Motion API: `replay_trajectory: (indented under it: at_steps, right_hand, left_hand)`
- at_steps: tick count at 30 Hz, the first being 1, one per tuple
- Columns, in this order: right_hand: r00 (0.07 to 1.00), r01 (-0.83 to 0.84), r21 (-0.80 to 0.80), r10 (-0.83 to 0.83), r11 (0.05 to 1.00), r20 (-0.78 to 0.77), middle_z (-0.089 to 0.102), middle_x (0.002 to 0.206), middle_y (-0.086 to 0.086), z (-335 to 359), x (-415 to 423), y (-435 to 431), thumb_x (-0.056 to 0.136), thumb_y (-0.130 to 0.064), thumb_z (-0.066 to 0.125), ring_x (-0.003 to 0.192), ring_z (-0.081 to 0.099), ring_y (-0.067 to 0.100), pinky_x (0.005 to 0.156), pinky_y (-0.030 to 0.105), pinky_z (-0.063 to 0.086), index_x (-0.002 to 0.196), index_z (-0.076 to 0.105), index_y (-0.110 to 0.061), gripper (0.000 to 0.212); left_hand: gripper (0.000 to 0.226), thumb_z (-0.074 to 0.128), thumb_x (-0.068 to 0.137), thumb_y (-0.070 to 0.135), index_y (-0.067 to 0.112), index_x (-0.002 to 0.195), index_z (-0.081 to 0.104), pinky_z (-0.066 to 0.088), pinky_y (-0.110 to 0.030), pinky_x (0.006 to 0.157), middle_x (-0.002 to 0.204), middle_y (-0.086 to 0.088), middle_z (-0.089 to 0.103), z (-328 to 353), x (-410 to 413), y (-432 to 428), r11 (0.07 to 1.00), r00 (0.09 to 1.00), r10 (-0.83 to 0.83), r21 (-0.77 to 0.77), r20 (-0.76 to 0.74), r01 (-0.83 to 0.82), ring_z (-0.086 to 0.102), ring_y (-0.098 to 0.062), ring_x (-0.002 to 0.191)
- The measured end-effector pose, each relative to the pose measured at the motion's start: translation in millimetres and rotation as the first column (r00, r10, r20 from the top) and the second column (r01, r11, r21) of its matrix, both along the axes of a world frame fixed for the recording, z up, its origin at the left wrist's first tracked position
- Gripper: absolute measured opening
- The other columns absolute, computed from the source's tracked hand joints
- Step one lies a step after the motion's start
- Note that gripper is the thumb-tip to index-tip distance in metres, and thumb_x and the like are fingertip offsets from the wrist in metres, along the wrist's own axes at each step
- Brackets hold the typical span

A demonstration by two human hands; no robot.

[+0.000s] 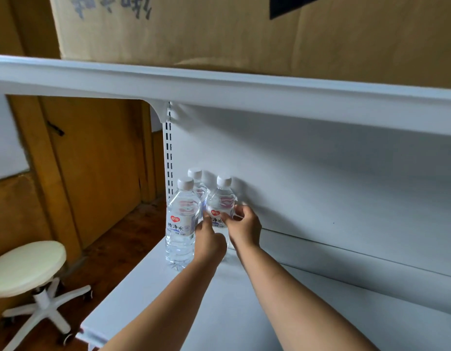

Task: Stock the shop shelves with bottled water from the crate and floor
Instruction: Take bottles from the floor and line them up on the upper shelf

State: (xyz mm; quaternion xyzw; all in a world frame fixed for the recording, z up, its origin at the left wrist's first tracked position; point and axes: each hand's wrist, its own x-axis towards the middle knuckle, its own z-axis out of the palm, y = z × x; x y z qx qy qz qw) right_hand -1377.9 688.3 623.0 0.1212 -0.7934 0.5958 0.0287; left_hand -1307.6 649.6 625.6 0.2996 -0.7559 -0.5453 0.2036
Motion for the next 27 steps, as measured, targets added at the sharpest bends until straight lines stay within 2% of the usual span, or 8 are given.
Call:
replay_trajectory:
  at_steps: [4,8,12,15,19,22,25,27]
  right_hand:
    - [0.999,-0.034,0.023,0.034,0.999,0.031,0.065,0.114,0.005,4.3,1.5,7.5,0.074,-0.025,0.076,0.104,0.061,0.020,0.086,0.024,0.044,0.110,0.062,-0.010,0.042]
    - [0.999,0.029,-0.108,-0.026,0.994,0.031,0.063,0.116,0.005,17.3,10.1,47.1,0.080,-0.017,0.070,0.099,0.060,0.014,0.093,0.027,0.047,0.115,0.060,-0.008,0.038]
    - [0.976,0.217,-0.288,-0.206,0.933,0.069,0.063,0.102,0.005,13.2,29.0,128.4,0.083,-0.009,0.066,0.096,0.059,0.015,0.095,0.037,0.049,0.102,0.061,-0.013,0.020]
    - [0.918,0.396,-0.295,-0.383,0.870,0.103,0.062,0.094,0.000,0.9,66.0,207.4,0.084,-0.006,0.063,0.095,0.058,0.014,0.089,0.034,0.049,0.097,0.061,-0.016,0.017]
    - [0.769,0.634,-0.266,-0.627,0.726,0.125,0.062,0.089,0.005,-14.5,142.2,318.9,0.085,0.000,0.061,0.080,0.057,0.012,0.083,0.033,0.047,0.106,0.063,0.001,0.021]
    - [0.641,0.762,-0.234,-0.753,0.604,0.146,0.058,0.079,-0.002,-25.6,219.2,392.5,0.086,0.003,0.057,0.074,0.054,0.011,0.075,0.028,0.045,0.110,0.059,0.010,0.025]
    - [0.519,0.846,-0.250,-0.833,0.470,0.191,0.056,0.079,-0.004,-35.0,308.7,451.4,0.088,0.004,0.055,0.073,0.052,0.009,0.068,0.021,0.045,0.108,0.059,0.004,0.020]
    - [0.428,0.897,-0.214,-0.883,0.388,0.194,0.057,0.082,-0.009,-42.9,370.6,484.6,0.089,0.000,0.055,0.084,0.055,0.014,0.082,0.031,0.049,0.104,0.061,-0.005,0.017]
  left_hand:
    - [0.068,0.032,0.086,-0.006,0.017,0.148,0.018,0.034,-0.038,0.108,0.153,-0.008,0.025,-4.6,9.7,2.7,1.000,0.999,0.015,0.013,-0.041,-0.014,0.028,-0.024,0.138]
    - [0.060,0.036,0.086,-0.005,0.016,0.142,0.034,0.032,-0.038,0.108,0.142,-0.007,0.042,-6.3,21.4,14.5,0.997,0.987,0.036,-0.065,-0.156,-0.046,0.039,-0.023,0.130]
    - [0.053,0.036,0.085,-0.009,0.012,0.133,0.046,0.033,-0.024,0.102,0.133,-0.004,0.051,-8.7,24.3,57.8,0.987,0.950,-0.158,-0.041,-0.270,0.153,0.048,-0.018,0.122]
    - [0.051,0.035,0.086,-0.011,0.011,0.129,0.050,0.038,-0.025,0.098,0.127,-0.006,0.056,-13.3,32.7,117.3,0.939,0.899,-0.316,0.034,-0.302,0.341,0.053,-0.019,0.116]
    - [0.047,0.035,0.086,-0.011,0.010,0.123,0.054,0.042,-0.033,0.101,0.118,-0.009,0.061,-23.7,66.7,216.7,0.786,0.769,-0.557,0.100,-0.313,0.610,0.057,-0.023,0.111]
    - [0.039,0.041,0.087,-0.011,0.007,0.118,0.057,0.041,-0.026,0.097,0.112,-0.009,0.063,-30.4,112.6,293.8,0.621,0.605,-0.729,0.061,-0.320,0.781,0.058,-0.020,0.107]
    - [0.026,0.048,0.090,0.005,0.010,0.113,0.061,0.044,-0.028,0.092,0.108,-0.007,0.065,-38.8,173.3,367.9,0.445,0.436,-0.847,0.044,-0.304,0.895,0.059,-0.022,0.104]
    - [0.026,0.049,0.090,0.007,0.011,0.113,0.061,0.042,-0.024,0.087,0.108,-0.005,0.065,-49.1,219.8,413.3,0.327,0.316,-0.912,0.003,-0.260,0.945,0.058,-0.019,0.101]
